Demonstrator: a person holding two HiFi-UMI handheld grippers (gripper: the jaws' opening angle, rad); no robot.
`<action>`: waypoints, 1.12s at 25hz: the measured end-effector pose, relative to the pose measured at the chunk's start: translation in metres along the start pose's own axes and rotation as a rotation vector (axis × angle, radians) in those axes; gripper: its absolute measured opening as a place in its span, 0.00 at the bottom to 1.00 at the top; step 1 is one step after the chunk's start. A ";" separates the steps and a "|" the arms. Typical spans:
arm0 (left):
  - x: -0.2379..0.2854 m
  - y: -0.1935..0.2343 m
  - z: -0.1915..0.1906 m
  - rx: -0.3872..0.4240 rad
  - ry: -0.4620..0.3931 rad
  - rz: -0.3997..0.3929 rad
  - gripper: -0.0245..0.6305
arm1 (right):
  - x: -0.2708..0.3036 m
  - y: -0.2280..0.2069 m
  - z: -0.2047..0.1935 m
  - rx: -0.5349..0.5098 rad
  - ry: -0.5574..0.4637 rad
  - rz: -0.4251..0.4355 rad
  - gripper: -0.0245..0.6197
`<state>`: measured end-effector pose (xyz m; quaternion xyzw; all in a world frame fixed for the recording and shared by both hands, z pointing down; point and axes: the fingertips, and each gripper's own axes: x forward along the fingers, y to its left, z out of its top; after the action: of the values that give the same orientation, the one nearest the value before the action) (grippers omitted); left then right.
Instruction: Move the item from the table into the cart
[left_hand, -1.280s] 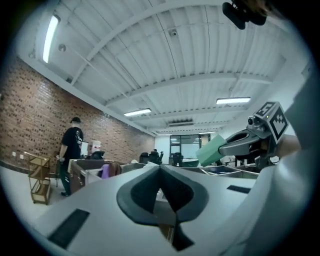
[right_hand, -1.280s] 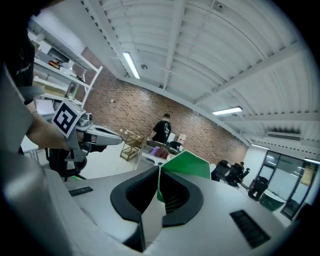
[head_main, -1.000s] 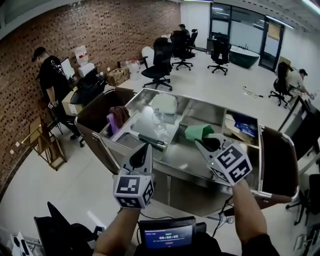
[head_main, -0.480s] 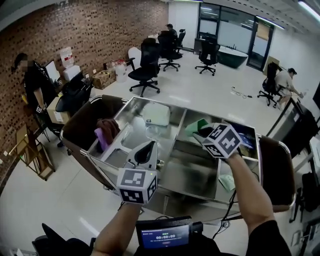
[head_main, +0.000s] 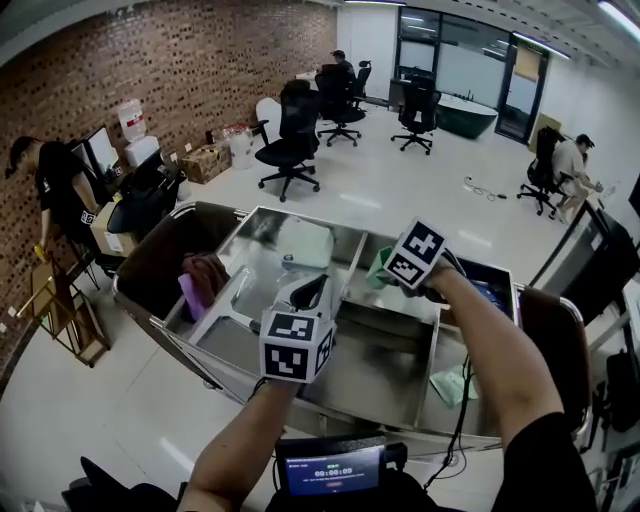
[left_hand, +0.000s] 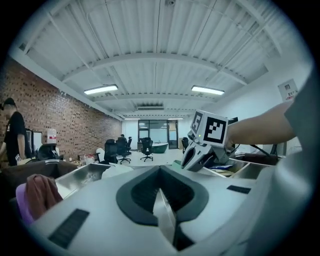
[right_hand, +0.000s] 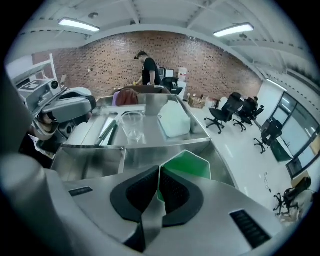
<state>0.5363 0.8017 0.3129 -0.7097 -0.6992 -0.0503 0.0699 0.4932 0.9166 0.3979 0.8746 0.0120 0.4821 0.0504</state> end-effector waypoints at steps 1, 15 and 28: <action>0.003 0.003 -0.002 -0.004 0.004 0.002 0.04 | 0.006 -0.003 -0.002 -0.009 0.030 0.010 0.04; 0.000 0.020 -0.020 -0.031 0.000 0.028 0.04 | 0.040 -0.001 -0.004 -0.144 0.185 0.076 0.15; -0.035 0.007 -0.001 -0.018 -0.043 -0.011 0.04 | -0.049 0.018 0.033 -0.012 -0.196 -0.089 0.22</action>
<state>0.5428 0.7672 0.3076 -0.7074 -0.7039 -0.0418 0.0484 0.4941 0.8923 0.3408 0.9158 0.0430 0.3917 0.0782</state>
